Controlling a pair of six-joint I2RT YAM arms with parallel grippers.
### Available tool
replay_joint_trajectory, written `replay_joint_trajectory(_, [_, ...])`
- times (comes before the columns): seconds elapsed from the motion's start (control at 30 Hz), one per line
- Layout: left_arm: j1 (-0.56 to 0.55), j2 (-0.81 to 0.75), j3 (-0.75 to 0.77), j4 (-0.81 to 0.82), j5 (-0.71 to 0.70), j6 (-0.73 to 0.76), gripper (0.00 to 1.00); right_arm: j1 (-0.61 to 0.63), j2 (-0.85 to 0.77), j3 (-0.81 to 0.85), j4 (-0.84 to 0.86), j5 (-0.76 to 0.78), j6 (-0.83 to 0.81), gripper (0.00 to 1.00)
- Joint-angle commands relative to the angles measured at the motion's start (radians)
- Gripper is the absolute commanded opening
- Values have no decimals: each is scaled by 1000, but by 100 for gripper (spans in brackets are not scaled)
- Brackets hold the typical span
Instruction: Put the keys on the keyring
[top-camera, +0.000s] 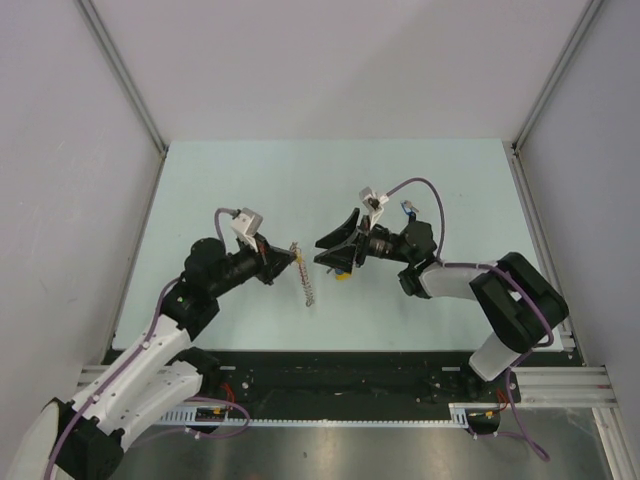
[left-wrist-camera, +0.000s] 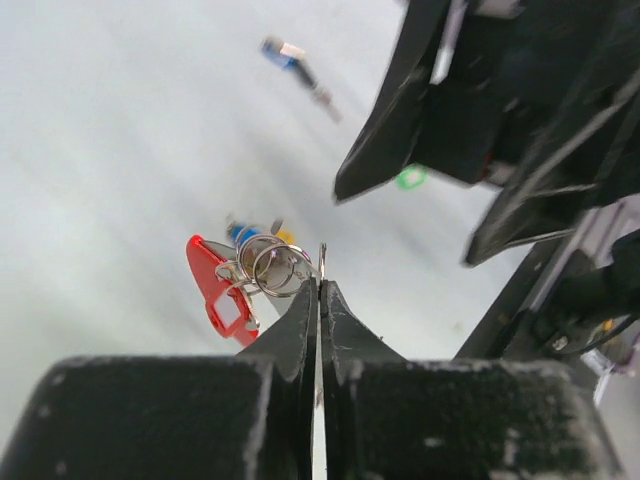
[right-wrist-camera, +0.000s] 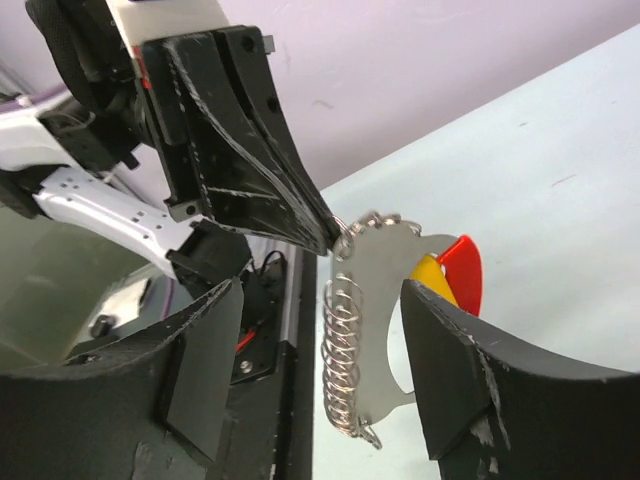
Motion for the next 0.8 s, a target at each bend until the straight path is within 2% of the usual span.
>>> replay_joint_trajectory(0.0, [0, 48, 126, -256, -47, 153, 0, -7, -117, -5, -217, 98, -164, 73])
replay_joint_trajectory(0.17, [0, 131, 251, -422, -60, 263, 0, -11, -232, -5, -569, 296, -294, 77])
replay_joint_trajectory(0.2, [0, 145, 265, -439, -58, 303, 0, -13, -276, -5, -682, 375, -310, 80])
replay_joint_trajectory(0.27, [0, 171, 300, -483, -46, 343, 0, -16, -323, -5, -768, 434, -351, 96])
replay_joint_trajectory(0.3, [2, 179, 311, -497, -43, 392, 0, -18, -368, -3, -839, 471, -365, 100])
replay_joint_trajectory(0.4, [0, 205, 340, -531, -11, 466, 0, -33, -432, -3, -966, 506, -411, 100])
replay_joint_trajectory(0.57, [0, 211, 354, -527, 57, 564, 0, -31, -556, -11, -1083, 564, -420, 100])
replay_joint_trajectory(0.7, [0, 212, 363, -516, 74, 608, 0, -34, -552, -35, -1091, 584, -400, 100])
replay_joint_trajectory(0.77, [0, 218, 371, -517, 69, 615, 1, -37, -524, -34, -1088, 539, -425, 100])
